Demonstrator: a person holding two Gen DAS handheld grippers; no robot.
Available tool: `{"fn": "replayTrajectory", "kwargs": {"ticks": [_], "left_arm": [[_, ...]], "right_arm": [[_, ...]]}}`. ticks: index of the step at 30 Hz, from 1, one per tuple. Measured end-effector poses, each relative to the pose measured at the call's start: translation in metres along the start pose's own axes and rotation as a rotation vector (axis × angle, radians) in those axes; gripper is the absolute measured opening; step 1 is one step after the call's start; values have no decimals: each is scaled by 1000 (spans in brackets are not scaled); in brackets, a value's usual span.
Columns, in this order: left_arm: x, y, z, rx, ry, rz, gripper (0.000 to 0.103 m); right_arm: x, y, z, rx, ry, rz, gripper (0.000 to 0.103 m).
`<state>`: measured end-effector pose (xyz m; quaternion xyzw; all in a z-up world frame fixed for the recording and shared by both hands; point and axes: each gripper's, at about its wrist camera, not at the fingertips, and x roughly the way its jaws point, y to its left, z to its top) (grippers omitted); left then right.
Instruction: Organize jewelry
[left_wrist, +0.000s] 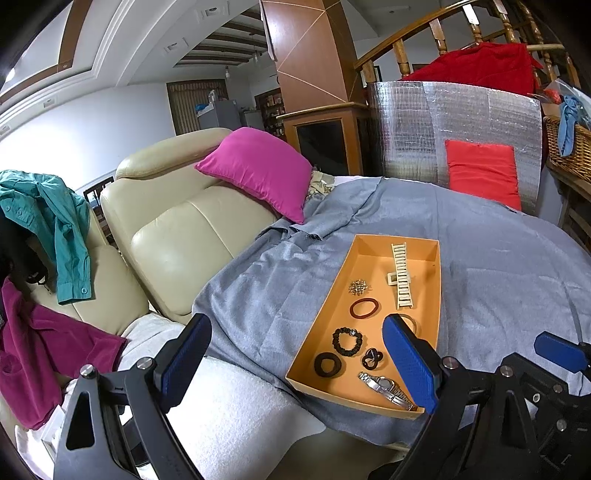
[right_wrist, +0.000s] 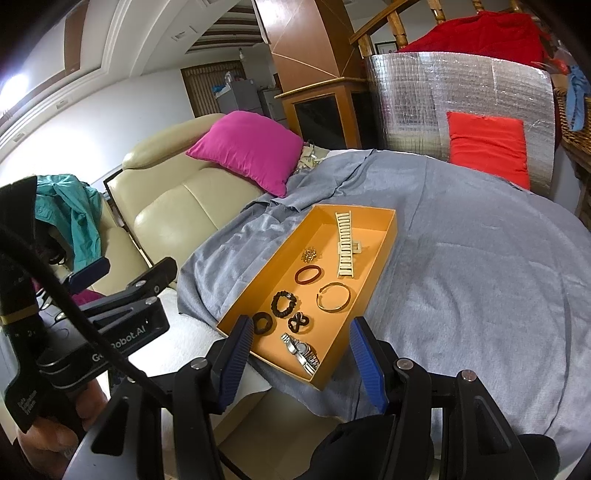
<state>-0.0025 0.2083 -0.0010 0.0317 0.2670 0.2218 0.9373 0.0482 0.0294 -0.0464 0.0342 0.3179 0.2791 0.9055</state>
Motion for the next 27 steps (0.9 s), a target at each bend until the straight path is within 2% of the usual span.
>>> {"fn": "replayTrajectory", "kwargs": {"ticks": [19,27], "left_arm": [[9,24,5,-45,-7,12,94],[24,28,4,-54,21,26,94]], "right_arm": [[14,22,22,-43,-1,-5,58],[34,24,30,-52,20,7,58]]}}
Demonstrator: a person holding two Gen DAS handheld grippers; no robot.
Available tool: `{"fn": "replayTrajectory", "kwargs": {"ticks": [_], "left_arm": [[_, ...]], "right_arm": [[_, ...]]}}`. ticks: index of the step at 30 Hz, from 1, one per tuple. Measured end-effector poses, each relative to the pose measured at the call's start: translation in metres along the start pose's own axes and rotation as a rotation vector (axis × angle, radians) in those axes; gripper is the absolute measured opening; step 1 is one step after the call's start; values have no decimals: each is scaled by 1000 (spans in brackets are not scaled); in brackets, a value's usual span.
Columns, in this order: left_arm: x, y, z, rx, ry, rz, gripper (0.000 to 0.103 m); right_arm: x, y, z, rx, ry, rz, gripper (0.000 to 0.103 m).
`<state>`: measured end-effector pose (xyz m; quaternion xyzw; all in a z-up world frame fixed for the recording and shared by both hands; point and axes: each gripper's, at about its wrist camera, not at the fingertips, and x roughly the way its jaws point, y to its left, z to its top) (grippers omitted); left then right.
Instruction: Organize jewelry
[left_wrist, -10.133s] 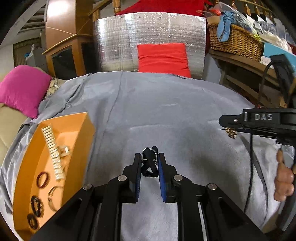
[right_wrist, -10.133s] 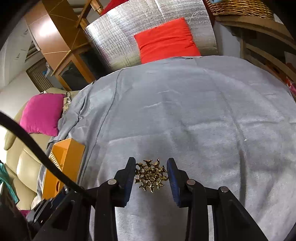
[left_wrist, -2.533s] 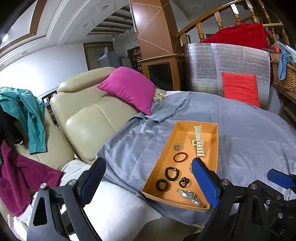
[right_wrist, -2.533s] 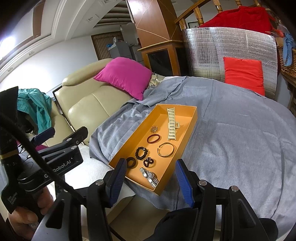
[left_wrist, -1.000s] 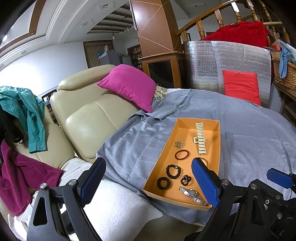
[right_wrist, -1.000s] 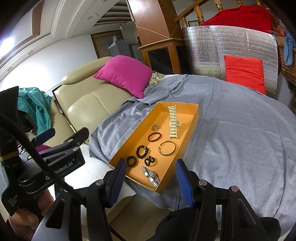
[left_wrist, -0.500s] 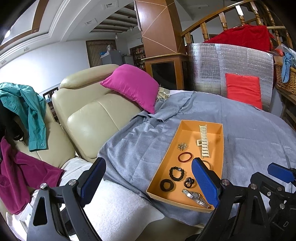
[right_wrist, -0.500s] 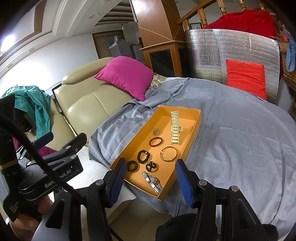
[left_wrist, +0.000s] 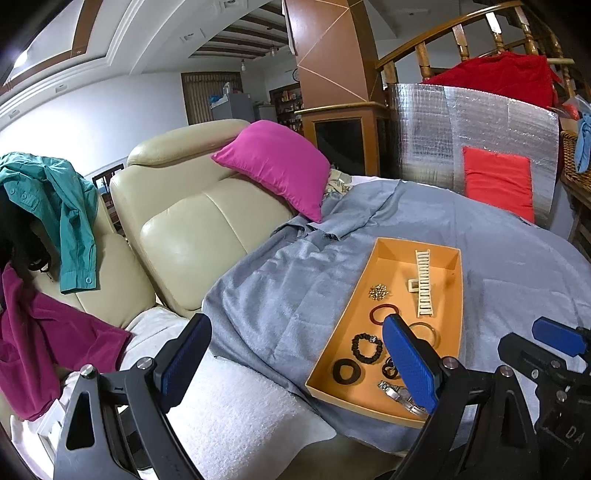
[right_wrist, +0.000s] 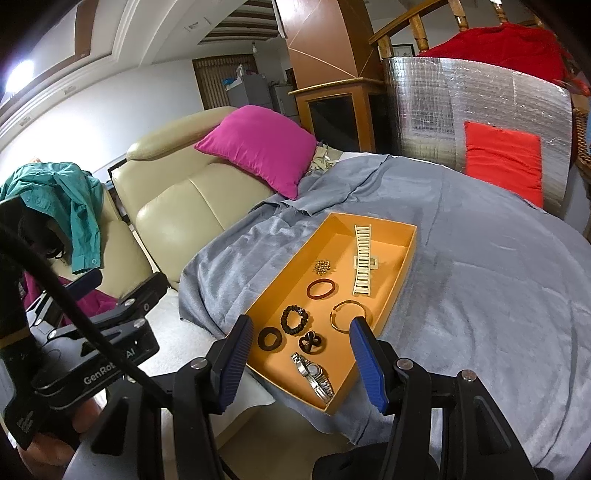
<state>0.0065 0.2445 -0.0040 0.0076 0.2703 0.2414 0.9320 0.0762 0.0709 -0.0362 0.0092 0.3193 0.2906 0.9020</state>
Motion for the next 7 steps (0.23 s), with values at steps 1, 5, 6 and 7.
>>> {"fn": "replayTrajectory", "kwargs": {"ticks": [1,5,6,7], "left_arm": [[2,0,0,0,4,-1,94],[12,-2,-2,9,14,-5,94],[16,-6,-2,23,20,-2,94],[19,-10,-1,34,29,-9,94]], "right_arm": [[3,-1,1,3,2,2,58],[14,-10,5,16,6,3,58],[16,-14,6,22,8,2,58],[18,-20,7,32,6,-2,58]]}}
